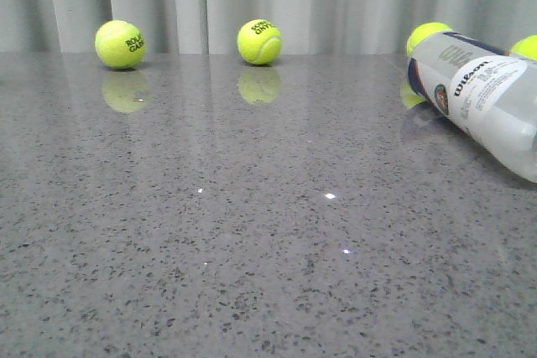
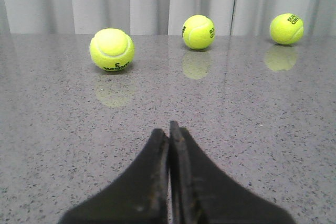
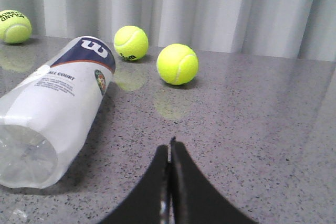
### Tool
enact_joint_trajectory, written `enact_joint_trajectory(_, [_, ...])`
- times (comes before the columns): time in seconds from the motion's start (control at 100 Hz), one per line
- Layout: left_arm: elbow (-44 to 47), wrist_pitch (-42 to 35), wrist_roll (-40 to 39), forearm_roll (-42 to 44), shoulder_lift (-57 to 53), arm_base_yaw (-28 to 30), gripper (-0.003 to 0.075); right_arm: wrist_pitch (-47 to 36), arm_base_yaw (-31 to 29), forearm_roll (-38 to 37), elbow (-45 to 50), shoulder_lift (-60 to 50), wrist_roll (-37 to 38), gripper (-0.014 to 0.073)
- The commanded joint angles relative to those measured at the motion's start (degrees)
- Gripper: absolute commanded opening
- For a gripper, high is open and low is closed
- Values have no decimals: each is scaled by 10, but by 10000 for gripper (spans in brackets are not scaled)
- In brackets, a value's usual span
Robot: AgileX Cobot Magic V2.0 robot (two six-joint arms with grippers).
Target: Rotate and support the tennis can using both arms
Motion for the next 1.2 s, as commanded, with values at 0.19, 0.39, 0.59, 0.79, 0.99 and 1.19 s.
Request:
enact_joint_trajectory(0.19, [25,-47,-8,-6,-19,1,-18,-40,-3,-7,2,-9,-2,-69])
enact_joint_trajectory(0.39, [25,-47,-8,-6,-19,1,-18,-40,-3,-7,2,-9,-2,-69])
enact_joint_trajectory(0.59, [25,-47,-8,-6,-19,1,-18,-40,-3,-7,2,-9,-2,-69])
enact_joint_trajectory(0.79, [25,-47,-8,-6,-19,1,-18,4,-3,-7,-44,5,-2,-69])
enact_joint_trajectory(0.99, [25,-47,-8,-6,-19,1,-18,111,-3,-7,-161,88,-2,-69])
enact_joint_trajectory(1.19, [25,-47,-8,-6,-19,1,-18,187,-3,-8,-287,206,-2,-69])
